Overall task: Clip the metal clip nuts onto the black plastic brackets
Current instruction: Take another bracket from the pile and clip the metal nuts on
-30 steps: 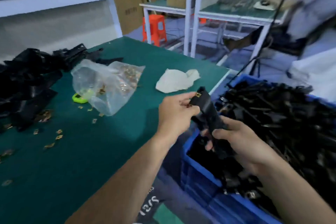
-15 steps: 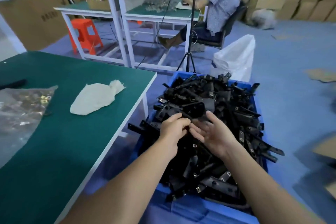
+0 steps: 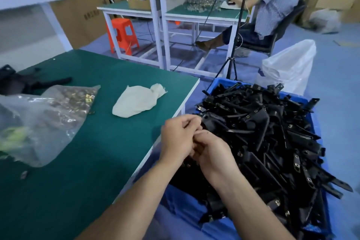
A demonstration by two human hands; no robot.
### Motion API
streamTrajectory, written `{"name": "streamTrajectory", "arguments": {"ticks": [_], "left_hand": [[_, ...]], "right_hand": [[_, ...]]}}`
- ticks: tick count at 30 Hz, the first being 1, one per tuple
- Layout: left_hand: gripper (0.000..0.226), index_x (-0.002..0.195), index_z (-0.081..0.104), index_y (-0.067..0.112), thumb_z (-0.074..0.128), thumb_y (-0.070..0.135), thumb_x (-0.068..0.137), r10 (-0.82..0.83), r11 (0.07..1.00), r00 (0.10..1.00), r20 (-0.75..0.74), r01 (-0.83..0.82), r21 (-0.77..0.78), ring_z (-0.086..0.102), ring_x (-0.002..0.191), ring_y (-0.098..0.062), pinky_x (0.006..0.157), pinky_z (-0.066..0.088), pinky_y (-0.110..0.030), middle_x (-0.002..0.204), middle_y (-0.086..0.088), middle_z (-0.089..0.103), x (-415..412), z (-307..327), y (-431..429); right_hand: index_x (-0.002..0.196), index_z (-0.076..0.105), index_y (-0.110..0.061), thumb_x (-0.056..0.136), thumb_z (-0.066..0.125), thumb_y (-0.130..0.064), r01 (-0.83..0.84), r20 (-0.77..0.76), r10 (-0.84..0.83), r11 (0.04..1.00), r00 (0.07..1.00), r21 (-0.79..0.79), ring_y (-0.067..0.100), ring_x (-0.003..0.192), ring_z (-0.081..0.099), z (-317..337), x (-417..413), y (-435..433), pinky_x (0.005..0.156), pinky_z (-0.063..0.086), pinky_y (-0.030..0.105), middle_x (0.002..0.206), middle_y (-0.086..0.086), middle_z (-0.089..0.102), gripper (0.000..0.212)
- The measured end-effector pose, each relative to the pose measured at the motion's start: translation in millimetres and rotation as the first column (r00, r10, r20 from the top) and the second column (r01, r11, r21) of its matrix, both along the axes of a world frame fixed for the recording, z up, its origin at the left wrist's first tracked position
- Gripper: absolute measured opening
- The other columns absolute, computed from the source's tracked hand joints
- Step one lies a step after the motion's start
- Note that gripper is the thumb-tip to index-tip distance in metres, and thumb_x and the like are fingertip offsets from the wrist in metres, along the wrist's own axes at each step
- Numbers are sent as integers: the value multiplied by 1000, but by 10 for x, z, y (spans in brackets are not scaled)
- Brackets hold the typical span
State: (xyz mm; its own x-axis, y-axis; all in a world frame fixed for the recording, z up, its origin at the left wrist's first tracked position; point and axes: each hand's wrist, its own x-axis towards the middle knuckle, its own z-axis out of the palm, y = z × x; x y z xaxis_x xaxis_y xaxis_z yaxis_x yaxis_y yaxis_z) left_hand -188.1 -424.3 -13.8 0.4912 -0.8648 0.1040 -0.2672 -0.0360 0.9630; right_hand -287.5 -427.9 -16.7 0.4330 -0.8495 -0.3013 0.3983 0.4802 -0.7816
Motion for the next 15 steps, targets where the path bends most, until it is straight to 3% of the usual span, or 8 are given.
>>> {"name": "streamTrajectory", "arguments": {"ticks": [2, 4, 7, 9, 13, 15], "left_hand": [[15, 73, 75, 34, 65, 37, 84, 81, 995, 995, 50, -77, -70, 67, 53, -8, 49, 56, -30, 66, 9, 74, 278, 231, 108], [24, 70, 74, 29, 64, 40, 89, 202, 968, 979, -8, -201, -151, 66, 49, -12, 42, 52, -27, 63, 6, 73, 600, 412, 259], [35, 71, 75, 27, 58, 43, 97, 379, 903, 922, -71, -386, -190, 71, 55, -16, 43, 53, -31, 66, 3, 75, 1127, 554, 595], [37, 69, 75, 21, 58, 35, 99, 485, 848, 873, -57, -485, -214, 71, 56, -15, 44, 56, -31, 66, 4, 75, 1475, 569, 870], [24, 101, 80, 23, 57, 17, 96, 686, 720, 719, 111, -649, -246, 72, 85, -1, 84, 59, -29, 91, 13, 78, 2140, 516, 1580], [25, 107, 78, 25, 56, 20, 96, 770, 630, 630, 100, -725, -280, 70, 90, 2, 86, 56, -23, 95, 15, 76, 2384, 465, 1996]], "right_hand": [[97, 61, -3, 84, 52, 5, -56, 25, 58, 996, 998, -76, 16, 60, 48, 205, 286, 42, 60, 41, 29, 69, 8, 54, 18], [95, 61, -3, 85, 51, 4, -133, 30, 138, 982, 990, -136, 14, 57, 47, 376, 627, 122, 57, 41, 26, 65, 5, 54, 16], [81, 66, -9, 86, 49, 5, -277, 0, 283, 937, 959, -211, 12, 55, 49, 574, 1180, 349, 53, 42, 23, 63, 1, 60, 22], [73, 65, -11, 87, 50, 7, -352, -56, 349, 903, 935, -245, 13, 56, 52, 662, 1545, 531, 54, 46, 22, 64, 2, 64, 27], [72, 67, -10, 84, 55, 6, -565, -176, 540, 751, 823, -341, 17, 59, 55, 724, 2246, 962, 56, 48, 24, 69, 9, 64, 23], [71, 70, -15, 84, 58, 3, -696, -271, 644, 619, 715, -365, 19, 65, 59, 688, 2569, 1216, 63, 53, 28, 73, 8, 67, 26]]}}
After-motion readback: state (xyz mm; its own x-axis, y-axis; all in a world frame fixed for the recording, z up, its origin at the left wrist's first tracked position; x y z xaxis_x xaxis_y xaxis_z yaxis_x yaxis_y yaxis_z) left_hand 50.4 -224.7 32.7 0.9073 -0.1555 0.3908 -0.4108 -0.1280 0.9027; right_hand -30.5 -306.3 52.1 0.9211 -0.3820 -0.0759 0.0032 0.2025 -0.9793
